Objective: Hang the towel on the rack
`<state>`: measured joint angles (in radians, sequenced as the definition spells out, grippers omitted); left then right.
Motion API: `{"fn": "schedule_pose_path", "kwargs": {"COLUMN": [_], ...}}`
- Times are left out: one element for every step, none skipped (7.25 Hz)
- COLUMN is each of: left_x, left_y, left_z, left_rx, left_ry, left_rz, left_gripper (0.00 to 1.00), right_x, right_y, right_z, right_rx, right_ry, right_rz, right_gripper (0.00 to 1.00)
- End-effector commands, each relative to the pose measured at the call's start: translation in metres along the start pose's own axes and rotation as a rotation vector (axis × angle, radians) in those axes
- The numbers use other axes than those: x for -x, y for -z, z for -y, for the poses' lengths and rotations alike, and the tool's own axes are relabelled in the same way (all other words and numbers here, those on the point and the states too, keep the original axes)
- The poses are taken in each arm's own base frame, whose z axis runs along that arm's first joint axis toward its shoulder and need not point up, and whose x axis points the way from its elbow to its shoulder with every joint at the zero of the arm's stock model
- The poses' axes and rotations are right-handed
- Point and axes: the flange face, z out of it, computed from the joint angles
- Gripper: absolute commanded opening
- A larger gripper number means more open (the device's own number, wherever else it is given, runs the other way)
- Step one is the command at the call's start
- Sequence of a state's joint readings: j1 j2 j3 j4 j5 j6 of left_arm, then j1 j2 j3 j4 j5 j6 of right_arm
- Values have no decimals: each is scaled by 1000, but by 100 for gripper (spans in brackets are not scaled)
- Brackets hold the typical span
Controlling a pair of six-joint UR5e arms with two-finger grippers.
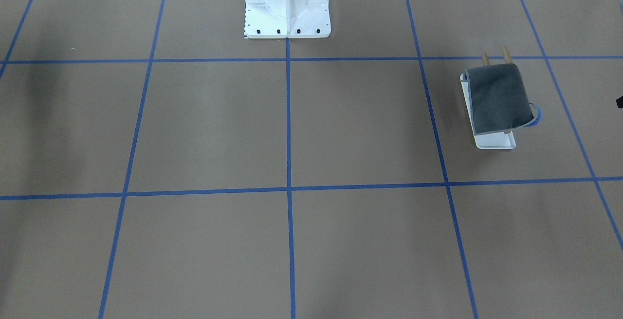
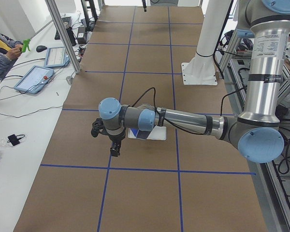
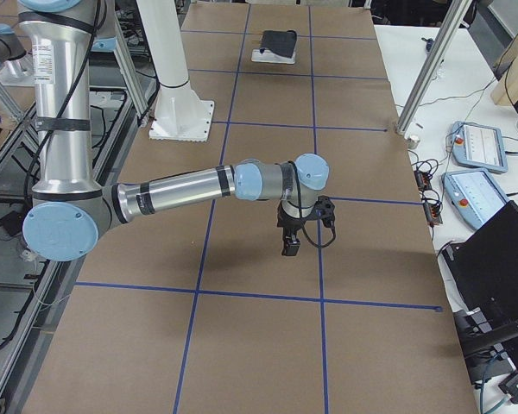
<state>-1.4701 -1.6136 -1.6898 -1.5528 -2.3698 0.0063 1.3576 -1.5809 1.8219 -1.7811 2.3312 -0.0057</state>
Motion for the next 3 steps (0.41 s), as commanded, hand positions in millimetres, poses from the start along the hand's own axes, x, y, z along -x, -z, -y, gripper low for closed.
{"fn": "schedule_pose_path", "kwargs": {"left_x": [-5, -4, -5], "left_y": [5, 4, 6], "left_z": [0, 0, 0], "left_rx": [-11, -7, -12], "left_ry": [-9, -10, -12], "left_rz": [0, 0, 0], "left_gripper": [98, 98, 98], "right_x": [2, 1, 3], "right_y": [4, 6, 8], "right_z": [3, 2, 1], "right_rx": [-8, -12, -16], "right_ry": [7, 5, 9], "right_rz": [0, 0, 0], "right_gripper": [100, 100, 100]}}
